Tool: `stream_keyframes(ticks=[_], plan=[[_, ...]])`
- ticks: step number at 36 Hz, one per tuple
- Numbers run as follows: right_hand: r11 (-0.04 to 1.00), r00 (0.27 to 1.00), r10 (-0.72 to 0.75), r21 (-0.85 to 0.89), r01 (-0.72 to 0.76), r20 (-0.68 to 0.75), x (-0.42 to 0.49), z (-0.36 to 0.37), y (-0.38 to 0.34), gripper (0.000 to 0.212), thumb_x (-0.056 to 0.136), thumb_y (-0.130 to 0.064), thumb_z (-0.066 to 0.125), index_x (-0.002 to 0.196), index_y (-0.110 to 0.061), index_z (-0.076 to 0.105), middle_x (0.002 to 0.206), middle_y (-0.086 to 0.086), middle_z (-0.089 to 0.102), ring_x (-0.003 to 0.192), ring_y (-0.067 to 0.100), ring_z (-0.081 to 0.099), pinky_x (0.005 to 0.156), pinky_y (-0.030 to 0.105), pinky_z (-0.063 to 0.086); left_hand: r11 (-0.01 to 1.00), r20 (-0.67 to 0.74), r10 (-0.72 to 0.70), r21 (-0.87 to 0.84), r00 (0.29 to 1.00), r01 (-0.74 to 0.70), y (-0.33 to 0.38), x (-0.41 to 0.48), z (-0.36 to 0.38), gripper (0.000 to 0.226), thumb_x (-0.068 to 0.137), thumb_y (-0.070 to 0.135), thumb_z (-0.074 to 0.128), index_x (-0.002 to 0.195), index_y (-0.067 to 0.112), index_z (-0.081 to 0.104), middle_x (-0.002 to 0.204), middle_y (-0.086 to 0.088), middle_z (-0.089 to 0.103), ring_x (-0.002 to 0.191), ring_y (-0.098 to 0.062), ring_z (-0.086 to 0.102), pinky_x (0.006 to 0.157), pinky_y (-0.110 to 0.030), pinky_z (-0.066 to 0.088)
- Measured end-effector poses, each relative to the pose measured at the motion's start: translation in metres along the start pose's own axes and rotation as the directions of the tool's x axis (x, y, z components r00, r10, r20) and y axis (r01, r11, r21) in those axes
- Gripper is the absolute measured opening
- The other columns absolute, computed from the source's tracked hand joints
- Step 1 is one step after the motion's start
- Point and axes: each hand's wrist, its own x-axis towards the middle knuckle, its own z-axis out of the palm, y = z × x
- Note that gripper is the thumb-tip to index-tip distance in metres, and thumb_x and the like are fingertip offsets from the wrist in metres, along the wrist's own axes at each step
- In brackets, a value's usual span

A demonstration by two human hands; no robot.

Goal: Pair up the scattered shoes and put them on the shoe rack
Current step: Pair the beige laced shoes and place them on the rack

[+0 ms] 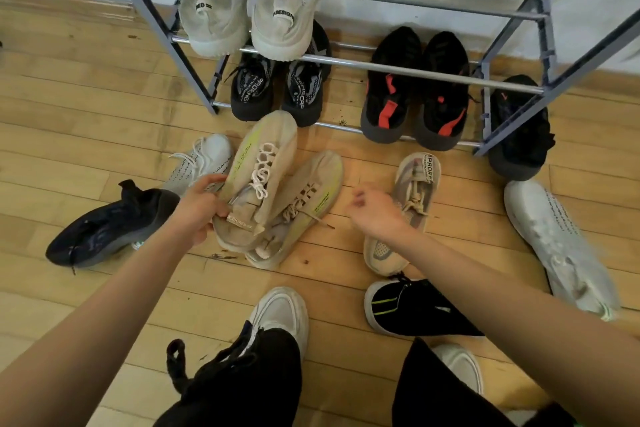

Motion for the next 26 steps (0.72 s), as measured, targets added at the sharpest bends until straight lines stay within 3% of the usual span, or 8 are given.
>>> stream_keyframes(ticks=[3,6,9,13,16,19,23,26], plan=[[1.000,0.974,0.022,0.016,-0.026,0.226,0.000,0.018,-0.018,0.024,0.091,-0.013,0.053,0.067,-0.009,0.051,0.068,0.010,0.049,0.070,0.023,0.047,0.062,0.034,0.043,0.999,-0.046,0.008,0.034,0.999,-0.007,0.000,0.006,-0.013,0.063,0.076,-0.019,0.043,0.122,0.022,0.053,0.085,-0.012,0.057,0.072,-0.026,0.052,0.055,-0.032,0.037],[0.974,0.940,0.122,0.144,-0.176,0.319,0.010,0.035,-0.022,0.011,0.093,-0.016,0.055,0.097,-0.008,0.063,0.094,0.006,0.061,0.094,0.021,0.055,0.074,0.026,0.046,0.999,-0.056,-0.011,0.045,0.998,0.014,-0.001,0.008,-0.017,0.063,0.078,-0.020,0.040,0.122,0.024,0.051,0.090,-0.013,0.059,0.074,-0.027,0.055,0.057,-0.032,0.042],[0.823,0.881,0.280,0.376,-0.425,0.382,0.019,0.052,-0.023,0.039,0.092,-0.013,0.058,0.129,-0.007,0.049,0.131,0.011,0.052,0.117,0.028,0.053,0.089,0.035,0.049,0.999,-0.044,-0.027,0.037,0.999,0.029,-0.001,0.007,-0.014,0.064,0.079,-0.020,0.039,0.122,0.025,0.051,0.093,-0.014,0.059,0.071,-0.027,0.054,0.052,-0.029,0.041],[0.645,0.826,0.327,0.530,-0.550,0.460,0.022,0.063,-0.025,0.017,0.093,-0.006,0.054,0.109,-0.010,0.050,0.112,0.008,0.053,0.118,0.029,0.053,0.103,0.043,0.043,0.997,0.007,-0.064,0.038,0.998,0.064,-0.002,0.011,-0.012,0.065,0.079,-0.018,0.039,0.127,0.025,0.050,0.100,-0.013,0.058,0.079,-0.027,0.053,0.062,-0.030,0.040],[0.561,0.809,0.345,0.587,-0.584,0.475,0.024,0.068,-0.023,0.009,0.089,-0.005,0.060,0.090,-0.010,0.053,0.089,0.006,0.055,0.094,0.023,0.058,0.097,0.041,0.048,0.994,0.068,-0.077,0.077,0.995,0.072,0.000,0.008,-0.005,0.064,0.079,-0.019,0.038,0.124,0.026,0.049,0.094,-0.010,0.056,0.080,-0.024,0.051,0.068,-0.034,0.041],[0.548,0.824,0.357,0.615,-0.567,0.441,0.027,0.068,-0.020,0.010,0.086,-0.008,0.066,0.087,-0.010,0.056,0.082,0.005,0.057,0.073,0.017,0.054,0.069,0.034,0.051,0.991,0.147,-0.130,0.010,0.981,0.130,-0.003,0.004,0.005,0.063,0.079,-0.020,0.039,0.122,0.025,0.048,0.097,-0.012,0.057,0.081,-0.026,0.054,0.066,-0.036,0.048],[0.564,0.867,0.344,0.659,-0.497,0.360,0.026,0.053,-0.017,0.022,0.088,-0.012,0.064,0.109,-0.011,0.059,0.092,0.006,0.065,0.080,0.021,0.061,0.071,0.036,0.054,0.983,0.201,-0.130,-0.102,0.971,0.153,-0.008,-0.003,0.016,0.061,0.079,-0.021,0.039,0.120,0.024,0.049,0.095,-0.010,0.060,0.084,-0.025,0.055,0.068,-0.040,0.049],[0.609,0.879,0.386,0.639,-0.470,0.279,0.021,0.030,-0.009,0.014,0.091,-0.013,0.055,0.105,-0.016,0.055,0.089,0.006,0.063,0.078,0.022,0.059,0.066,0.034,0.051,0.980,0.249,-0.095,-0.149,0.964,0.135,-0.008,-0.007,0.030,0.062,0.078,-0.023,0.042,0.120,0.022,0.050,0.093,-0.010,0.061,0.086,-0.026,0.056,0.078,-0.044,0.048]])
